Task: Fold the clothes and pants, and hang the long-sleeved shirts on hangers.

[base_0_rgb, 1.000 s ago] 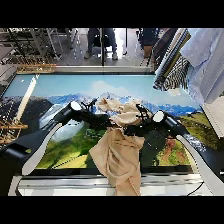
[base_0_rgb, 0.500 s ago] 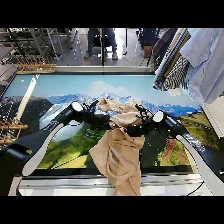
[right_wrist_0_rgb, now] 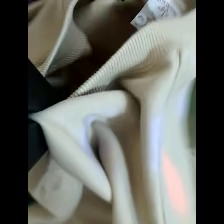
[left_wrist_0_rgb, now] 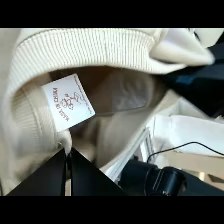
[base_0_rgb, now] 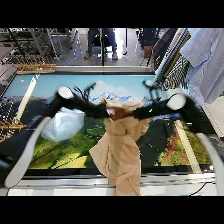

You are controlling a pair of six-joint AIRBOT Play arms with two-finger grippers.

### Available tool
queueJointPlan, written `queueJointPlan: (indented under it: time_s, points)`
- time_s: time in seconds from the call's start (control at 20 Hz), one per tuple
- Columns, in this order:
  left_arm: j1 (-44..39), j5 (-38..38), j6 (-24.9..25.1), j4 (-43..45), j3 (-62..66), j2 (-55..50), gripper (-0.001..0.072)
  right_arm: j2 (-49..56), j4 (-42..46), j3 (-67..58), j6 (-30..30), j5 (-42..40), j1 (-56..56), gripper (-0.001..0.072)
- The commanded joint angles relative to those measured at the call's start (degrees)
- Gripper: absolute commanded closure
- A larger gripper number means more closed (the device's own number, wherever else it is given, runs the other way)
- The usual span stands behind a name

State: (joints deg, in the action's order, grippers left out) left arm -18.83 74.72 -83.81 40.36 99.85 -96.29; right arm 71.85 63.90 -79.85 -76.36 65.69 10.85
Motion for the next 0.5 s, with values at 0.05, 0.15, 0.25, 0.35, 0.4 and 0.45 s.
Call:
queueJointPlan:
  time_s: [0.05, 0.15, 0.25, 0.35, 0.4, 0.45]
  points:
    - [3.41, 3.13, -0.24, 5.55, 14.23, 11.67, 0.0693, -13.75, -0.02, -17.88, -1.22, -0.92, 0.04, 0.0684]
    - [4.76, 0.96, -0.44, 5.51, 20.41, 16.76, 0.0694, -19.17, -4.20, -24.17, -1.66, -4.00, 0.04, 0.0684]
    - [5.11, -7.76, 0.28, 5.53, 21.40, 22.56, 0.0694, -23.04, -9.35, -28.57, -1.57, -9.92, 0.04, 0.0684]
    - [5.01, -14.43, 0.72, 5.51, 21.40, 26.05, 0.0694, -23.26, -9.99, -32.15, -1.57, -13.03, 0.02, 0.0684]
    - [5.03, -15.26, 0.72, 5.68, 21.40, 26.51, 0.0694, -22.38, -9.97, -32.52, -1.62, -13.11, 0.02, 0.0684]
    - [5.03, -15.06, 0.68, 6.73, 21.07, 26.34, 0.0694, -20.87, -9.97, -32.46, -1.90, -12.00, 0.02, 0.0684]
